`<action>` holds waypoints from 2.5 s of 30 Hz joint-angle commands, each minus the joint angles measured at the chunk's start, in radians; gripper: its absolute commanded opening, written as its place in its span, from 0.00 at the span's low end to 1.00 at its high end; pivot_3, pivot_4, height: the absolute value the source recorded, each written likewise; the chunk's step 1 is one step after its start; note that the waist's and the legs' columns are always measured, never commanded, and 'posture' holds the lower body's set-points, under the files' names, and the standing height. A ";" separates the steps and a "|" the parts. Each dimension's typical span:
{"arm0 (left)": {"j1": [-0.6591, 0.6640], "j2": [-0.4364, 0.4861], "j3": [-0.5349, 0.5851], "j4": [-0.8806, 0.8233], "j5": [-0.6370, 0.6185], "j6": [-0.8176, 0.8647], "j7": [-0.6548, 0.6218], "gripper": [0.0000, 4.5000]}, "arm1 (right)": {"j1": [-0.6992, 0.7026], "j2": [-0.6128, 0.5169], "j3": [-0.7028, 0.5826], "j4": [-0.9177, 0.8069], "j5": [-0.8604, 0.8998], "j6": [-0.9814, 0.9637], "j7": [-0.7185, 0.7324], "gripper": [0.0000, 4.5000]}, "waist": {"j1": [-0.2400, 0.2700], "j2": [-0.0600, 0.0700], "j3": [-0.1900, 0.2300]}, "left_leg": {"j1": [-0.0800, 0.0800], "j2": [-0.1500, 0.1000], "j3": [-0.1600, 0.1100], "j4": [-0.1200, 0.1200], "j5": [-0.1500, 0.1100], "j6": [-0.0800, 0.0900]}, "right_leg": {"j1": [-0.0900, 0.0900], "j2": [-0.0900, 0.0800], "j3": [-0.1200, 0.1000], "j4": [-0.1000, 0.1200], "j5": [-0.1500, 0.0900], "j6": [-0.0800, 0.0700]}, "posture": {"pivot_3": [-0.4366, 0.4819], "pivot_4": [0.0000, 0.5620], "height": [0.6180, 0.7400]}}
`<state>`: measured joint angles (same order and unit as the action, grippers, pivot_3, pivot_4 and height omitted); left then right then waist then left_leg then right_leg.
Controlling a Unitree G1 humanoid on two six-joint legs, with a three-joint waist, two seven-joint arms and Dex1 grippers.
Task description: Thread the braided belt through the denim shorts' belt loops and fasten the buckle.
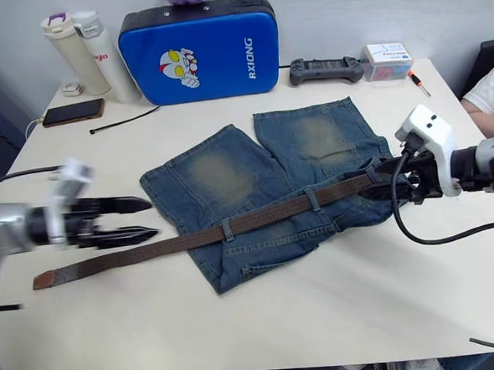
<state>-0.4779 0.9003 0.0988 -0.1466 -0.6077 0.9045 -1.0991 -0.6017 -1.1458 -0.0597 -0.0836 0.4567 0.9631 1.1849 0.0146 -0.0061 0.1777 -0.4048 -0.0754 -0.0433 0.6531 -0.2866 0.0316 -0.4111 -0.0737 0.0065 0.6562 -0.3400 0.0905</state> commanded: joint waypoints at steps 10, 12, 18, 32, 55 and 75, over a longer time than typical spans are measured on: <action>-0.271 -0.303 -0.330 0.212 0.147 0.080 0.139 1.00 | 0.234 -0.030 -0.211 -0.146 -0.045 -0.019 -0.199 0.98 | 0.001 -0.002 0.001 | -0.003 0.001 0.002 0.008 0.000 0.001 | -0.002 0.002 0.001 0.003 0.000 0.000 | 0.48 0.27 1.00; -0.270 -0.303 -0.336 0.220 0.152 0.094 0.139 1.00 | 0.255 -0.025 -0.240 -0.163 -0.030 -0.001 -0.211 0.98 | 0.003 -0.002 0.001 | -0.002 0.001 0.001 0.009 0.000 0.001 | -0.001 0.002 0.001 0.003 0.000 0.000 | 0.48 0.27 1.00; -0.235 -0.306 -0.379 0.215 0.193 0.088 0.144 0.88 | 0.262 -0.012 -0.257 -0.184 -0.014 -0.006 -0.241 1.00 | 0.007 -0.002 0.001 | -0.002 0.001 0.001 0.009 0.000 0.001 | -0.001 0.002 0.001 0.003 0.000 0.000 | 0.48 0.27 1.00; -0.234 -0.312 -0.309 0.137 0.151 0.117 0.142 0.05 | -0.130 0.142 0.110 0.276 -0.208 -0.358 -0.172 1.00 | -0.003 -0.002 0.001 | -0.002 0.001 0.001 0.010 0.000 0.000 | -0.001 0.002 0.001 0.002 0.000 0.000 | 0.48 0.27 1.00; -0.223 -0.280 -0.278 0.039 0.129 0.137 0.148 0.05 | -0.436 0.170 0.375 0.828 -0.547 -0.645 0.237 0.00 | -0.016 -0.001 0.001 | -0.002 0.001 0.000 0.010 0.000 0.000 | -0.001 0.002 -0.001 0.003 0.000 0.000 | 0.48 0.27 1.00; -0.801 -0.175 -0.425 1.129 0.774 -1.102 0.494 0.05 | -0.549 0.361 0.176 0.851 -0.502 -0.801 -0.185 0.00 | -0.031 -0.002 0.001 | -0.007 0.000 0.002 0.011 0.001 -0.003 | -0.010 0.002 -0.002 0.007 0.000 0.000 | 0.48 0.27 1.00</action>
<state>-1.2428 0.6675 -0.3452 0.8840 0.0789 -0.1103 -0.7122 -1.1482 -0.7385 0.1750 0.7795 -0.0421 0.1719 1.0454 -0.0167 -0.0083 0.1791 -0.4147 -0.0756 -0.0416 0.6645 -0.2856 0.0291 -0.4243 -0.0719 0.0039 0.6643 -0.3397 0.0911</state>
